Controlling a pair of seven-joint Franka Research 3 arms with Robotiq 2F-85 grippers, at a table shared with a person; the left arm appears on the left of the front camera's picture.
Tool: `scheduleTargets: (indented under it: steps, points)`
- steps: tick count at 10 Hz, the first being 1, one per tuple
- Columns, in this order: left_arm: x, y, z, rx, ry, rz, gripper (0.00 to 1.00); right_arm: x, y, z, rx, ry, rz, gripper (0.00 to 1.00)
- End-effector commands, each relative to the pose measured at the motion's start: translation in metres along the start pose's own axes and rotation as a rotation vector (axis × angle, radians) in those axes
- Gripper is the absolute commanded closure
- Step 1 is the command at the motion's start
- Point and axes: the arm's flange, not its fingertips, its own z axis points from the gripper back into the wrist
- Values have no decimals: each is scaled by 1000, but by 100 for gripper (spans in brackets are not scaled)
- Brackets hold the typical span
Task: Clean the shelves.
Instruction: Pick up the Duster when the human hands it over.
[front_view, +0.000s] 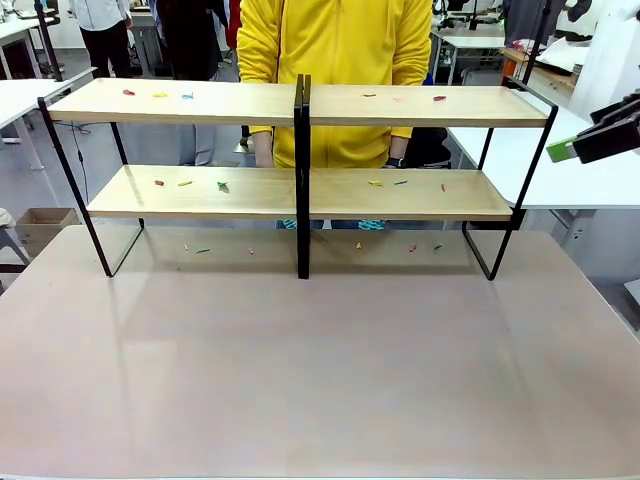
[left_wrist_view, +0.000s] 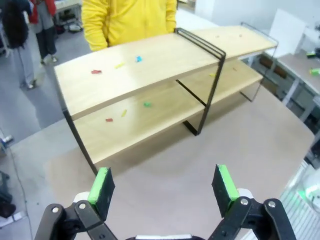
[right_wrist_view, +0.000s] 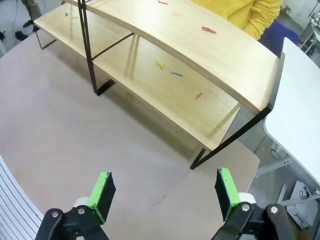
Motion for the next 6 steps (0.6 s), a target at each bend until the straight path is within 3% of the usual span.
scheduleTargets:
  steps: [1,6]
  points:
    - [-91,-42,-32,28,-26,63,0,-6,0,-10,5,-27,35,0]
    - [-98,-32,-33,44,52,-5,0,-12,-10,-11,1,-36,3,0]
